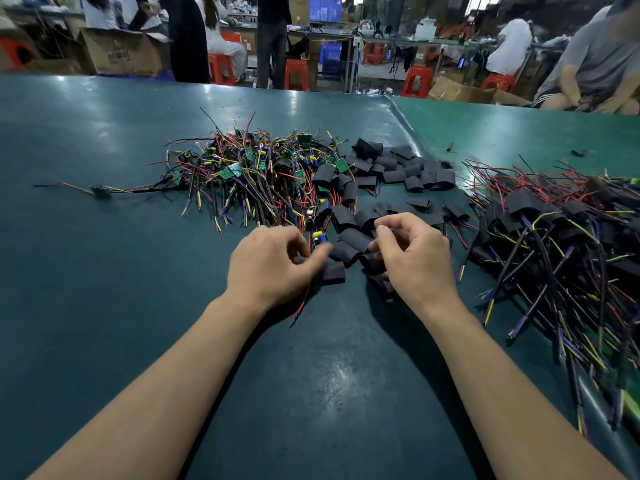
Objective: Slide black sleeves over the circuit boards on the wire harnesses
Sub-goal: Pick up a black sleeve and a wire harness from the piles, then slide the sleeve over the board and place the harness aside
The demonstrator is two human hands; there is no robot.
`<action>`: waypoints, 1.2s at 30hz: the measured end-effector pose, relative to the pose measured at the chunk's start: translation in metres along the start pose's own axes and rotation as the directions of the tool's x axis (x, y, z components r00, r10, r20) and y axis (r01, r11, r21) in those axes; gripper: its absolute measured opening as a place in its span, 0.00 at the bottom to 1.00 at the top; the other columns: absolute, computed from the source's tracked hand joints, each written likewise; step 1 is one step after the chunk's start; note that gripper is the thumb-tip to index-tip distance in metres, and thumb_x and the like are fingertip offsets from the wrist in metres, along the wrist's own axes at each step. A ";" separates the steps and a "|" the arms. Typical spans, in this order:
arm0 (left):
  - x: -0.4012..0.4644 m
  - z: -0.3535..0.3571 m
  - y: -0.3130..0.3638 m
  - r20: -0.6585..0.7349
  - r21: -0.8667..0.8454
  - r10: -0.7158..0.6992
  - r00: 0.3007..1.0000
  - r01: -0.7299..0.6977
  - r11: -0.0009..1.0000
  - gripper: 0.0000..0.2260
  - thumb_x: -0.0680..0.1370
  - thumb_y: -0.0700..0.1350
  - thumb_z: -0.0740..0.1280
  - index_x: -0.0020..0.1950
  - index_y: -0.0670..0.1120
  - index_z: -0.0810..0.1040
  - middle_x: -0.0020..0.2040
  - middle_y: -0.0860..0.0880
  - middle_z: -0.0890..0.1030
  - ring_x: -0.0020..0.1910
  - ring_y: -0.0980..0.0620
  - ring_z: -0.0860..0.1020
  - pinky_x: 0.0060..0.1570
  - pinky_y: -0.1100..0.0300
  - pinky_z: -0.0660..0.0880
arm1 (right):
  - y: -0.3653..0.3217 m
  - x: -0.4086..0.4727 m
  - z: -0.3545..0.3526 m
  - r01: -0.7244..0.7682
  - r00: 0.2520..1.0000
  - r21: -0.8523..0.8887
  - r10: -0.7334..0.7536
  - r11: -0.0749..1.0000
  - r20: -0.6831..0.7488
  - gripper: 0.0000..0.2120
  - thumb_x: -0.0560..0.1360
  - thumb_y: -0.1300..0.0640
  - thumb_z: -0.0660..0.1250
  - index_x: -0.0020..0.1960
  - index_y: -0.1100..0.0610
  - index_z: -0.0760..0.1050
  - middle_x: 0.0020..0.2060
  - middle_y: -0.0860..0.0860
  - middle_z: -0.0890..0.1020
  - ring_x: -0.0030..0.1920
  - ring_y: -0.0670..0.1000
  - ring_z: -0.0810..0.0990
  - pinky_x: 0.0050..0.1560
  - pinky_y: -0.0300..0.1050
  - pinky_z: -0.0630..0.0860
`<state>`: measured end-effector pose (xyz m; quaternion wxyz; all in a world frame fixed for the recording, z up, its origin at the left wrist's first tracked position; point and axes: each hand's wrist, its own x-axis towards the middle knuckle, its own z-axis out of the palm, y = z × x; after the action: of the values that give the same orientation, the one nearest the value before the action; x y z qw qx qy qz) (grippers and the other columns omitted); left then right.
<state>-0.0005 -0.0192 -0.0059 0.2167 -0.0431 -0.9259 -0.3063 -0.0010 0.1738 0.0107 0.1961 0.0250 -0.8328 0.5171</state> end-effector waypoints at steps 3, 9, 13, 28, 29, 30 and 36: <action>0.001 0.003 0.000 0.072 0.091 -0.049 0.996 0.042 0.995 0.13 0.72 0.62 0.70 0.39 0.53 0.77 0.34 0.57 0.77 0.42 0.52 0.77 0.40 0.58 0.69 | -0.001 -0.001 0.000 0.008 1.000 -0.002 -0.008 1.000 0.023 0.07 0.78 0.58 0.65 0.45 0.47 0.78 0.34 0.47 0.84 0.37 0.49 0.83 0.42 0.57 0.82; 0.000 0.000 0.001 0.007 0.129 -0.057 0.998 0.056 0.990 0.08 0.77 0.54 0.67 0.44 0.52 0.81 0.42 0.54 0.81 0.45 0.49 0.78 0.41 0.57 0.72 | -0.002 -0.001 -0.001 0.005 1.000 -0.012 -0.004 1.000 0.027 0.05 0.79 0.58 0.66 0.48 0.50 0.80 0.34 0.46 0.84 0.37 0.49 0.84 0.42 0.57 0.82; 0.001 -0.006 0.003 -0.243 -0.050 -0.026 0.970 0.014 0.999 0.07 0.78 0.49 0.68 0.44 0.47 0.80 0.41 0.52 0.81 0.38 0.47 0.76 0.41 0.53 0.74 | 0.000 0.000 -0.001 0.039 0.999 -0.029 -0.039 0.999 -0.003 0.05 0.78 0.58 0.66 0.49 0.49 0.79 0.34 0.44 0.84 0.37 0.47 0.83 0.42 0.54 0.82; -0.010 -0.001 0.015 0.121 -0.192 0.338 0.933 -0.312 0.930 0.10 0.76 0.47 0.69 0.54 0.43 0.82 0.52 0.49 0.82 0.54 0.48 0.75 0.58 0.55 0.71 | -0.006 0.012 -0.008 -0.056 0.986 0.563 0.134 0.824 -0.097 0.03 0.81 0.59 0.63 0.53 0.56 0.76 0.39 0.51 0.82 0.37 0.49 0.81 0.36 0.45 0.80; -0.010 0.000 0.014 0.171 -0.138 0.347 0.922 -0.326 0.935 0.11 0.75 0.48 0.72 0.55 0.45 0.83 0.54 0.50 0.82 0.57 0.48 0.74 0.61 0.54 0.70 | -0.007 0.015 -0.013 -0.107 0.977 0.681 0.205 0.725 -0.065 0.05 0.82 0.58 0.61 0.53 0.57 0.75 0.39 0.54 0.83 0.36 0.51 0.82 0.34 0.44 0.80; -0.010 0.001 0.014 0.197 -0.104 0.346 0.917 -0.331 0.938 0.12 0.74 0.49 0.74 0.55 0.46 0.84 0.55 0.51 0.82 0.57 0.48 0.74 0.61 0.52 0.70 | -0.007 0.017 -0.017 -0.135 0.970 0.743 0.241 0.656 -0.036 0.07 0.83 0.58 0.58 0.53 0.58 0.74 0.39 0.56 0.83 0.36 0.53 0.82 0.35 0.45 0.80; -0.008 -0.006 0.010 0.165 -0.126 0.245 0.955 -0.226 0.966 0.10 0.73 0.48 0.76 0.53 0.48 0.83 0.45 0.56 0.80 0.52 0.50 0.74 0.56 0.54 0.71 | -0.011 0.020 -0.021 -0.244 0.934 0.855 0.347 0.458 0.081 0.06 0.82 0.61 0.58 0.54 0.62 0.72 0.36 0.59 0.84 0.36 0.55 0.83 0.39 0.47 0.82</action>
<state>0.0113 -0.0137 0.0003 0.1651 -0.1919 -0.9123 -0.3219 -0.0109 0.1904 0.0354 0.1089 -0.0539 -0.4497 0.8849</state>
